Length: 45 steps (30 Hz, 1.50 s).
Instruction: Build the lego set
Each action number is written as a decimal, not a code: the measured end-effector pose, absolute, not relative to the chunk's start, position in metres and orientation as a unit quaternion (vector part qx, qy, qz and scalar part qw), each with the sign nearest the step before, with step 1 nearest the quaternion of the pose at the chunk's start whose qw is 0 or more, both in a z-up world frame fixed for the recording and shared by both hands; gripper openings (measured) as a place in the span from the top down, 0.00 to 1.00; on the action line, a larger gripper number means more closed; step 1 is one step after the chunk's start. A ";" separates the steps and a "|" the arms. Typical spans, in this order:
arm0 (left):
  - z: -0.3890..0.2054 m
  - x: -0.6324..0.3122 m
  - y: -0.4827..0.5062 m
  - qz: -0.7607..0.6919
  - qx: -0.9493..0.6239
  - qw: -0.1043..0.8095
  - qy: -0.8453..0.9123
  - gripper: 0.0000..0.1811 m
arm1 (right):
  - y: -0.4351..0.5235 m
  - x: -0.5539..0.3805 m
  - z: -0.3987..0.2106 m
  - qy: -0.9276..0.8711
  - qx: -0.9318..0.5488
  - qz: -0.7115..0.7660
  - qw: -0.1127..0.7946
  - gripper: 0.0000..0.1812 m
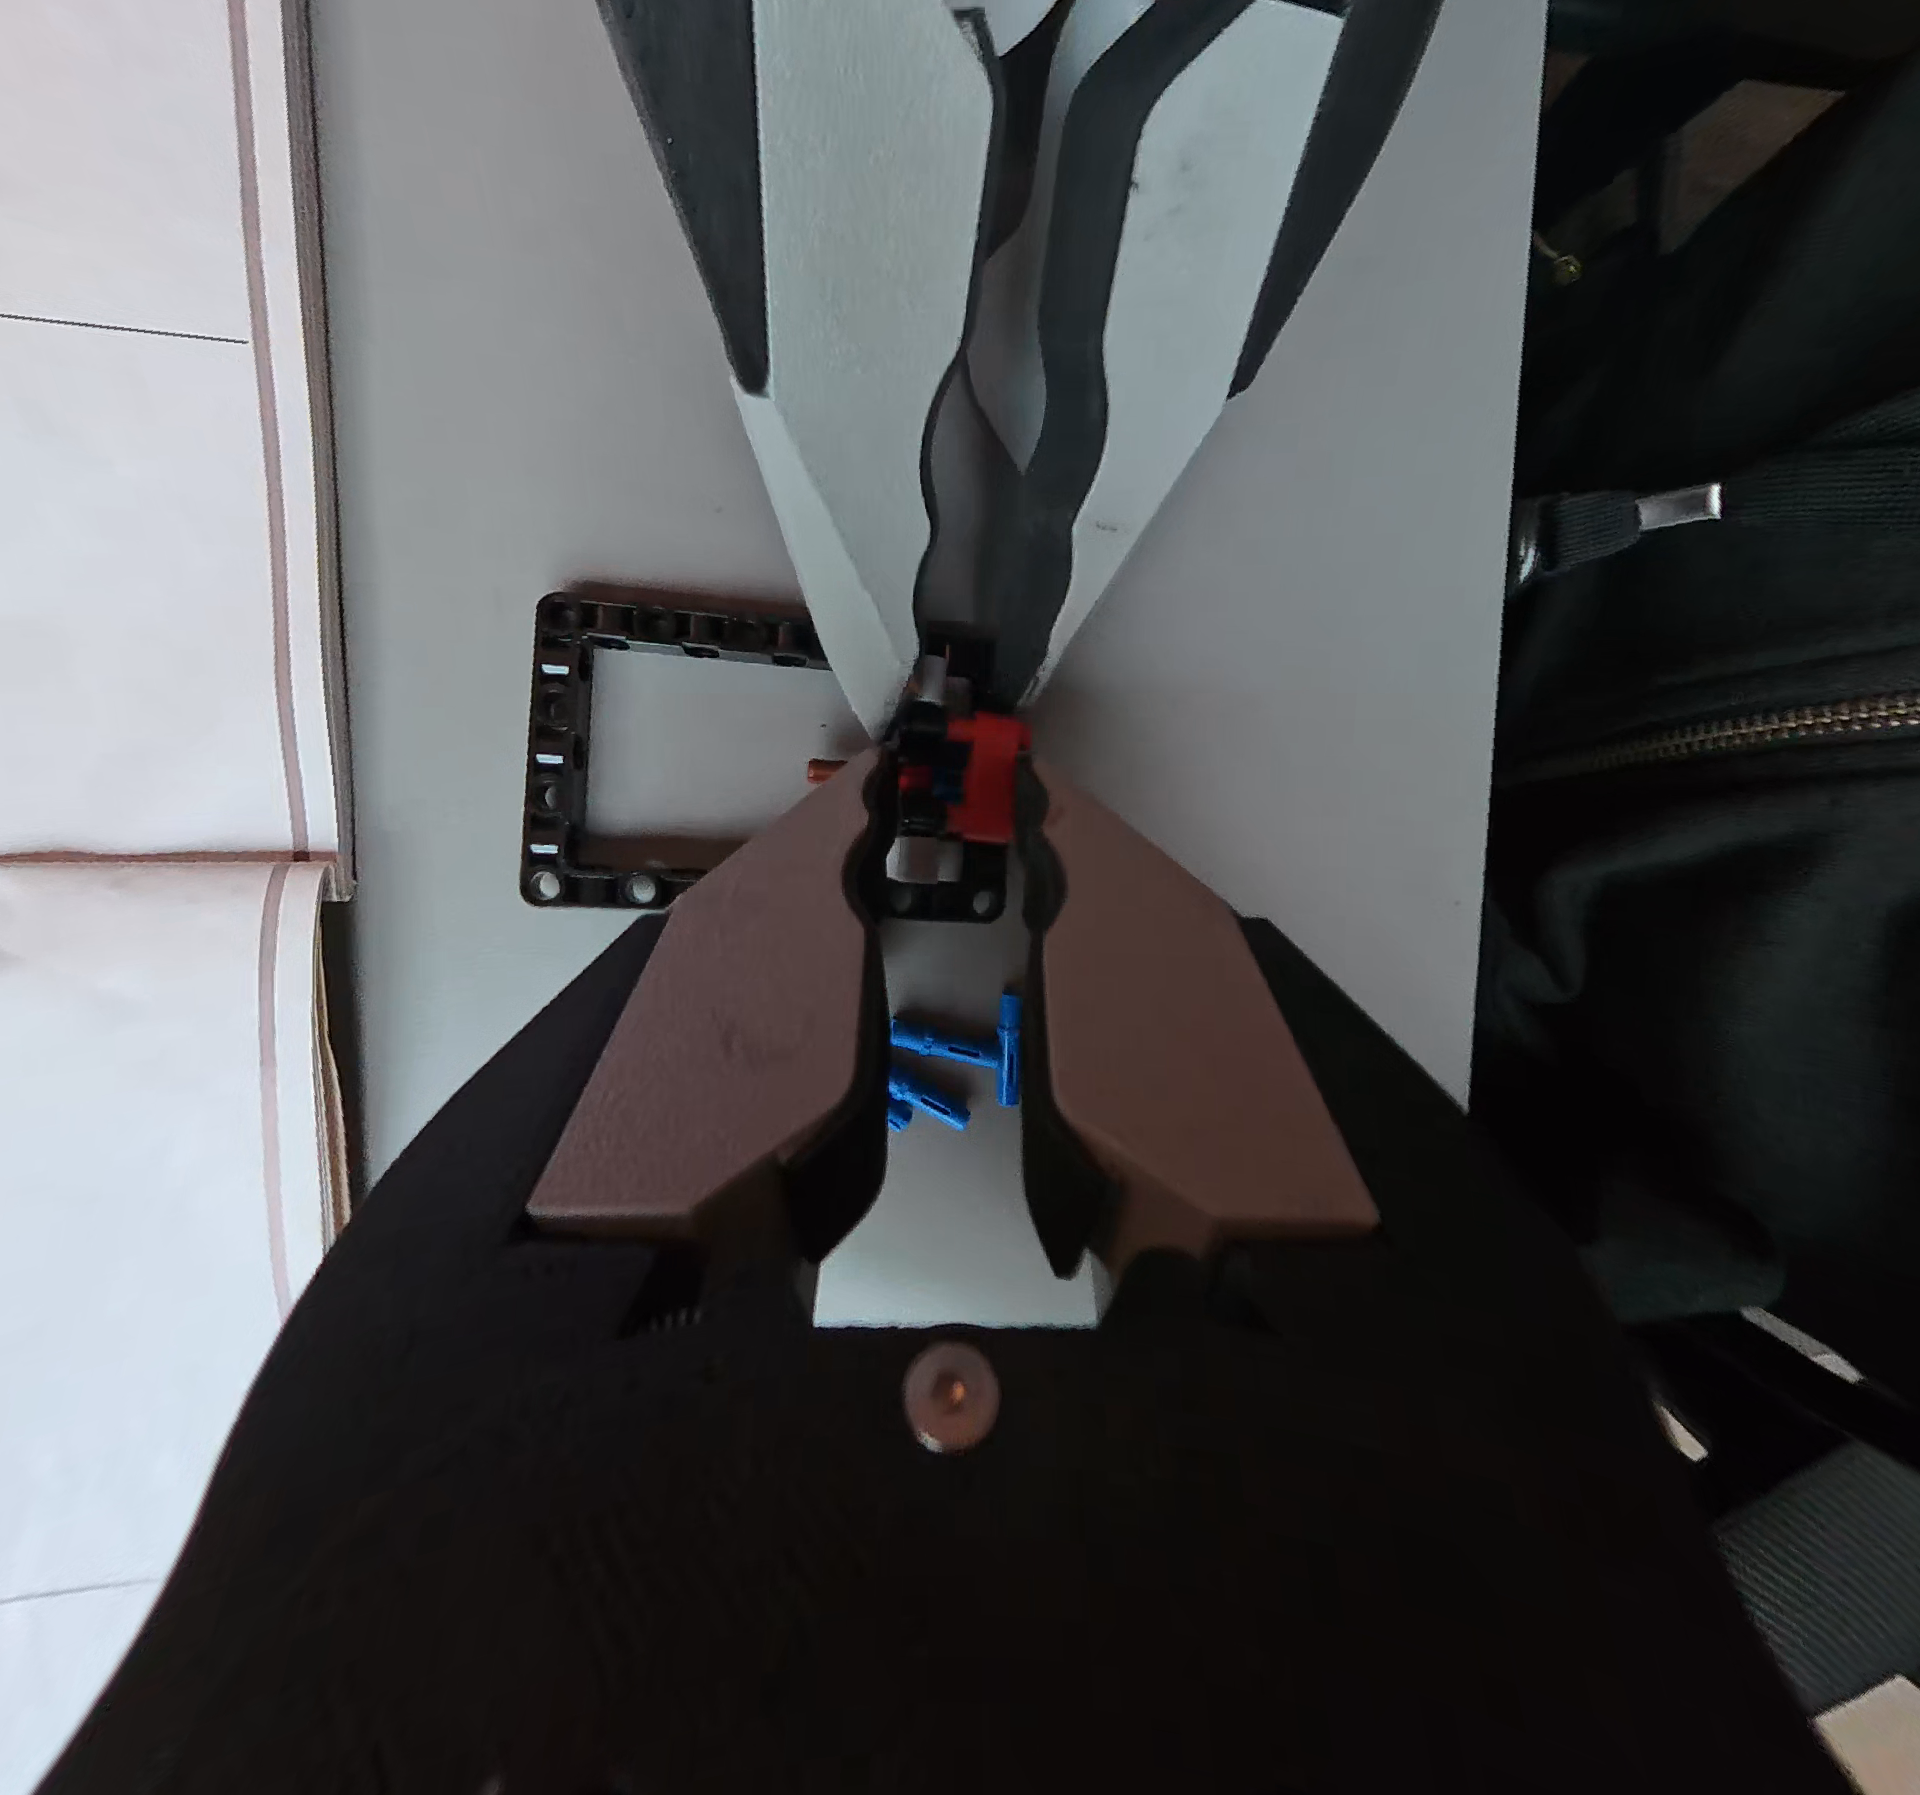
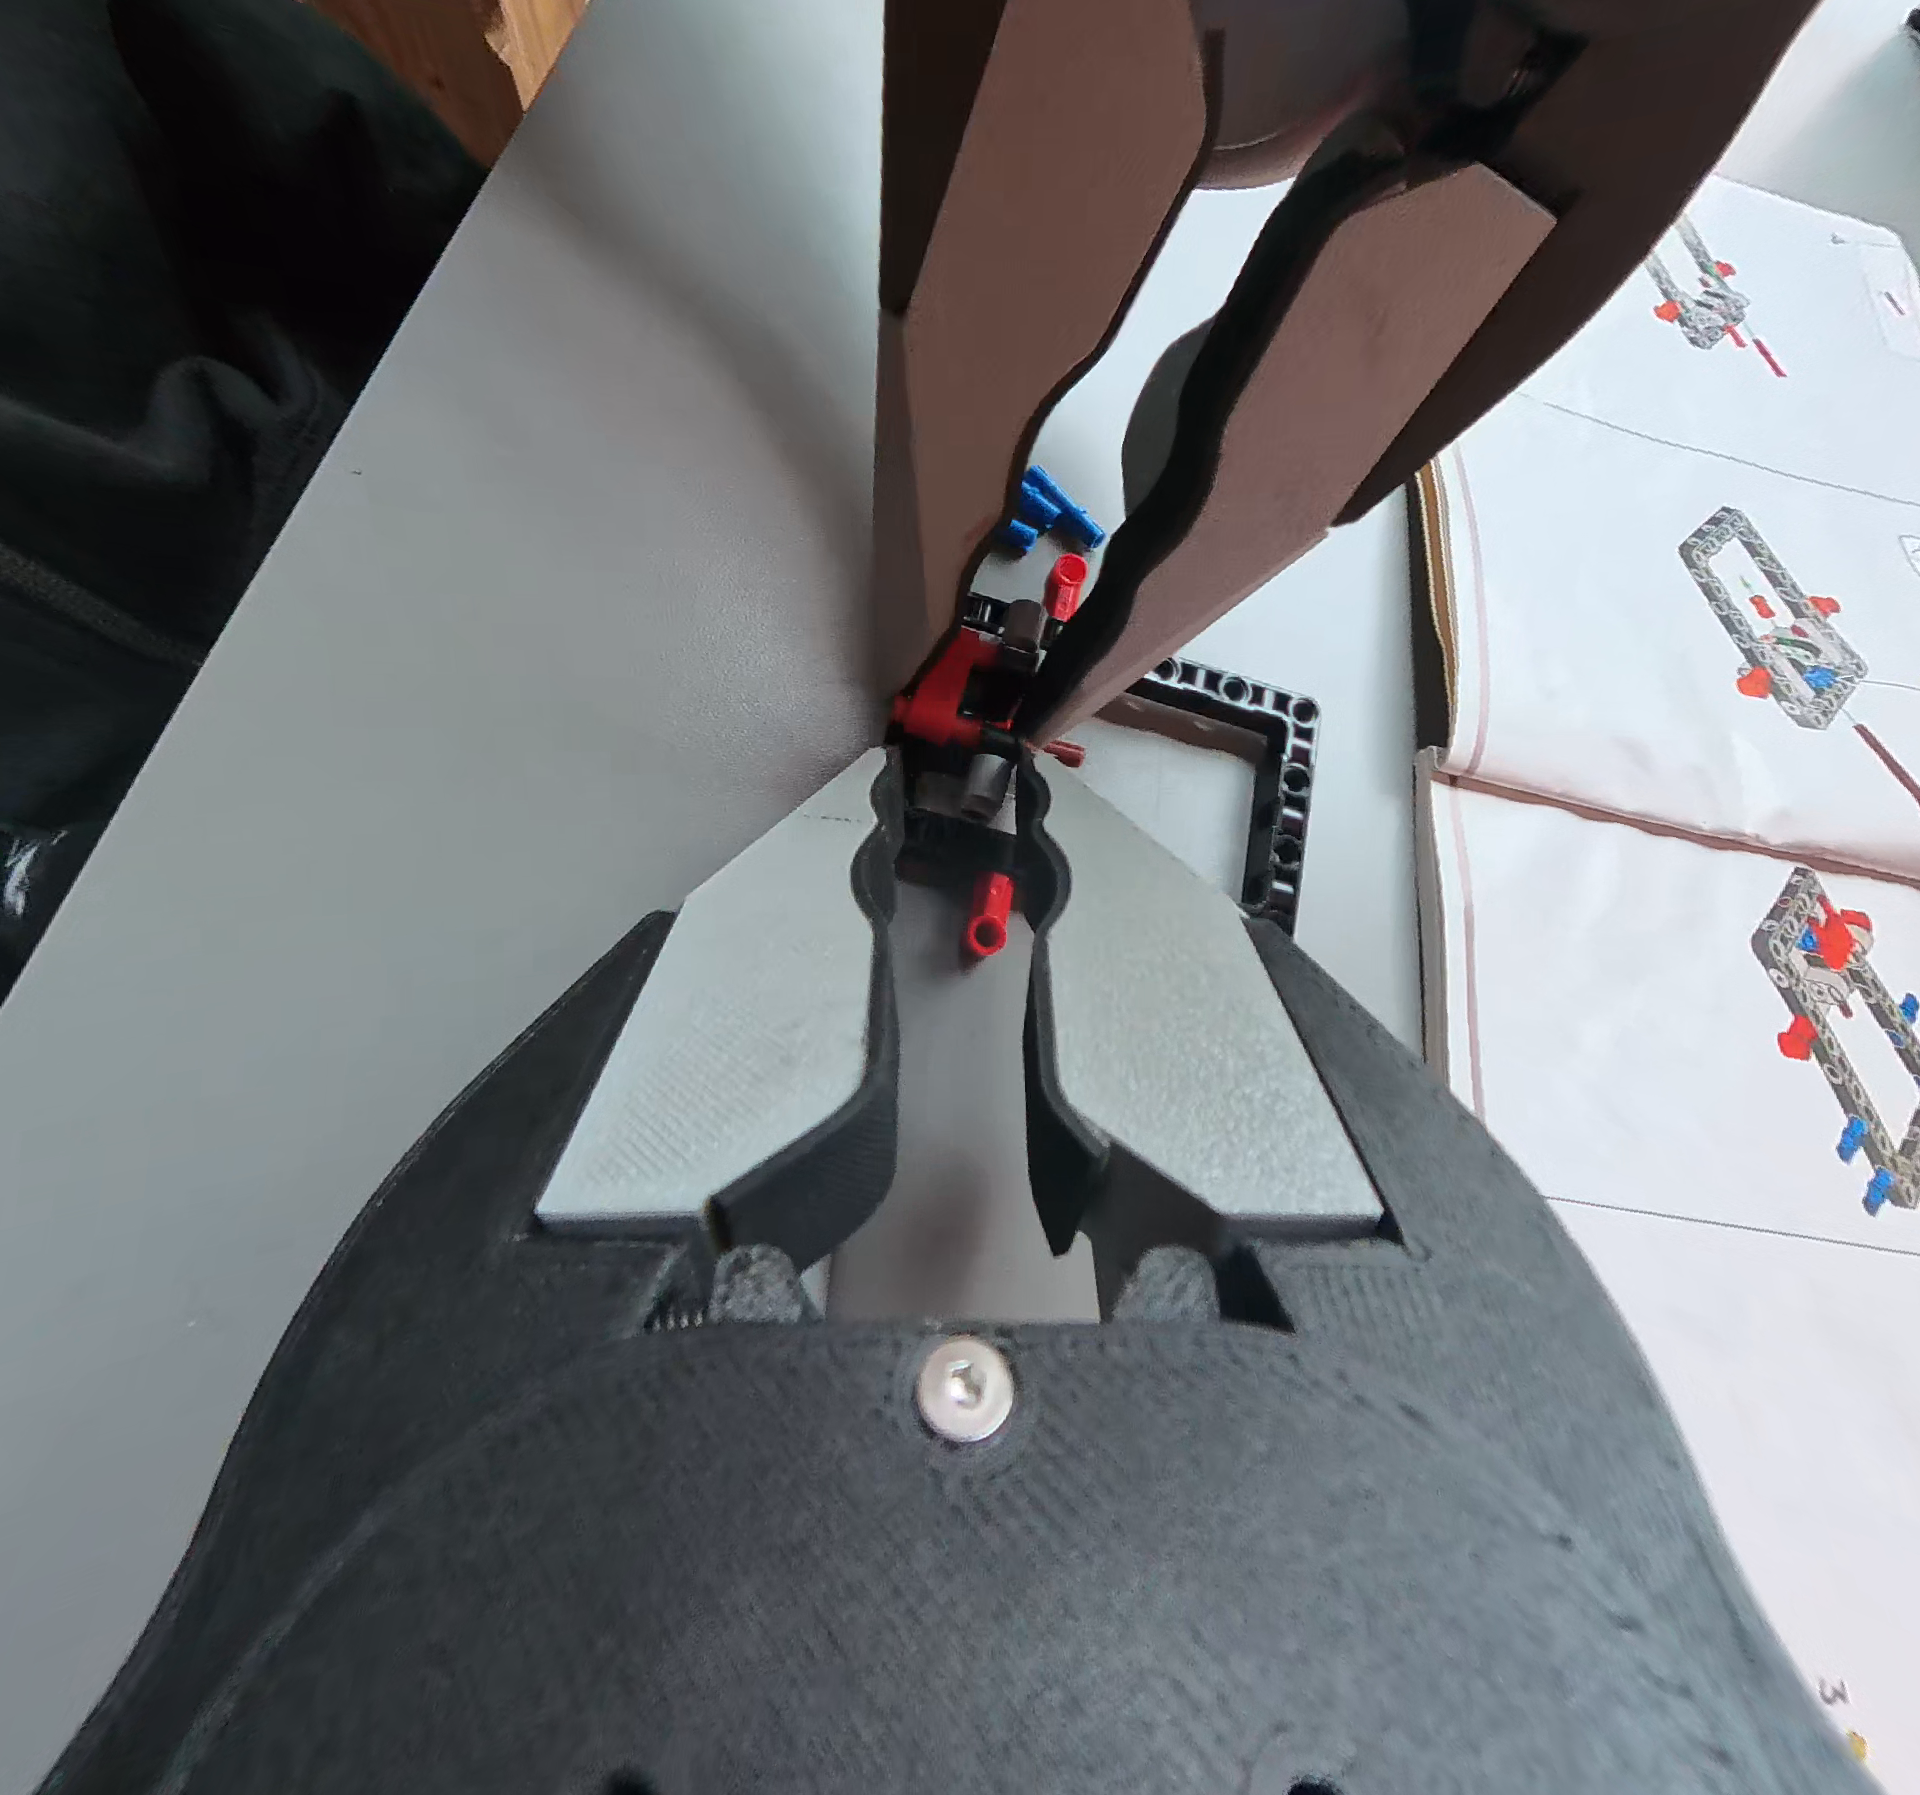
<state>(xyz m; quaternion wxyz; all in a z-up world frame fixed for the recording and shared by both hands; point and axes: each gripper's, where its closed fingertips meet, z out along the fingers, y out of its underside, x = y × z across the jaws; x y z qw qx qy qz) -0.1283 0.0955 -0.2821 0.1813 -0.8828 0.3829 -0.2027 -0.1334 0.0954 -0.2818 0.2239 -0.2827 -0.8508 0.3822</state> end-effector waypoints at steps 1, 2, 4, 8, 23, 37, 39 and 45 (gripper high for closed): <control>-0.282 -0.128 0.095 -0.202 -0.882 0.179 0.386 0.89 | 0.095 -0.133 -0.282 -0.851 -0.283 0.383 0.221 0.90; -0.282 -0.128 0.095 -0.202 -0.882 0.177 0.388 0.89 | 0.095 -0.133 -0.282 -0.851 -0.283 0.383 0.219 0.90; -0.282 -0.127 0.095 -0.204 -0.880 0.176 0.391 0.89 | 0.095 -0.133 -0.282 -0.852 -0.281 0.383 0.220 0.91; -0.282 -0.126 0.092 -0.225 -0.879 0.167 0.384 0.89 | 0.092 -0.130 -0.282 -0.857 -0.263 0.379 0.229 0.91; -0.282 -0.123 0.089 -0.269 -0.878 0.131 0.374 0.90 | 0.091 -0.129 -0.282 -0.867 -0.229 0.347 0.274 0.96; -0.282 -0.122 0.088 -0.292 -0.872 0.129 0.371 0.90 | 0.091 -0.130 -0.282 -0.870 -0.216 0.336 0.287 0.96; -0.282 -0.122 0.089 -0.294 -0.874 0.131 0.364 0.90 | 0.091 -0.130 -0.282 -0.867 -0.222 0.345 0.283 0.96; -0.272 -0.121 0.093 -0.260 -0.874 0.177 0.371 0.72 | 0.098 -0.132 -0.277 -0.850 -0.267 0.385 0.241 0.93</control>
